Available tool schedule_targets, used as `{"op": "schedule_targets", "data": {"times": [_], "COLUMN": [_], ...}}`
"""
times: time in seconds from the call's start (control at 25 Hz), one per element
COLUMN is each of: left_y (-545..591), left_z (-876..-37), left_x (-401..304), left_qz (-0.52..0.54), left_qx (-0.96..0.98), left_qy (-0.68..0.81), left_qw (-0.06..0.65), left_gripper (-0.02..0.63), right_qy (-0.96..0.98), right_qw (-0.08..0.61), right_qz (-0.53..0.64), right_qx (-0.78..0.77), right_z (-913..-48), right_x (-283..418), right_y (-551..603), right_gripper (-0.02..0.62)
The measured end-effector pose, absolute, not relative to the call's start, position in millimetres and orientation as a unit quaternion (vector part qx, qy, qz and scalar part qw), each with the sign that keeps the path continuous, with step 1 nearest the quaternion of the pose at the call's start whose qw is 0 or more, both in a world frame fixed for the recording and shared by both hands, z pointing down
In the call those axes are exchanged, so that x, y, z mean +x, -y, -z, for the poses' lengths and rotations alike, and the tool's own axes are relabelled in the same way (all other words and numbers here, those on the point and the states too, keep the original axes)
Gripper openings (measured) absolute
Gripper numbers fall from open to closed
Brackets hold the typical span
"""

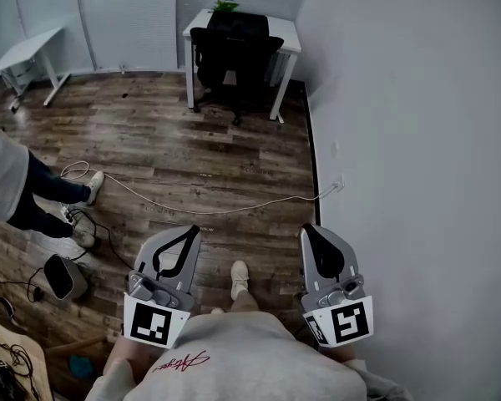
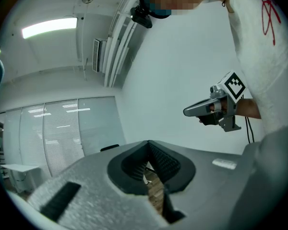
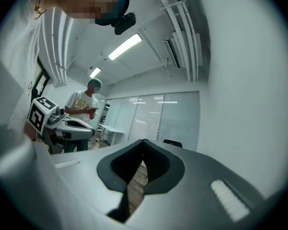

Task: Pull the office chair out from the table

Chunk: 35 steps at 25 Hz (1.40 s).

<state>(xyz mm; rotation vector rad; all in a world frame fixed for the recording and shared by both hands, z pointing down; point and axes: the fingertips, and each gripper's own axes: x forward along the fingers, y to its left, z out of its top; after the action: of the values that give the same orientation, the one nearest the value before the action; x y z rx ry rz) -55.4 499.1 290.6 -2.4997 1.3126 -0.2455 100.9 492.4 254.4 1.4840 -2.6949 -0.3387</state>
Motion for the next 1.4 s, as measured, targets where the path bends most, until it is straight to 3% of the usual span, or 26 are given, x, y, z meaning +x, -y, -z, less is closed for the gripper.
{"op": "schedule_targets", "data": {"times": [1.4], "left_y": [-261.0], "left_z": [-255.1], "left_x": [-0.8], "left_qz": [0.055], "left_qx": [-0.852], "left_qy": [-0.499], "left_qw": [0.150], "left_gripper": [-0.005], "right_qy": [0.879], "right_qw": [0.031], "right_qz": [0.126], "right_qx": [0.459], "right_z": [-232.8], "right_x": [165.6], "right_y": [-245.1], "right_gripper": [-0.002]}}
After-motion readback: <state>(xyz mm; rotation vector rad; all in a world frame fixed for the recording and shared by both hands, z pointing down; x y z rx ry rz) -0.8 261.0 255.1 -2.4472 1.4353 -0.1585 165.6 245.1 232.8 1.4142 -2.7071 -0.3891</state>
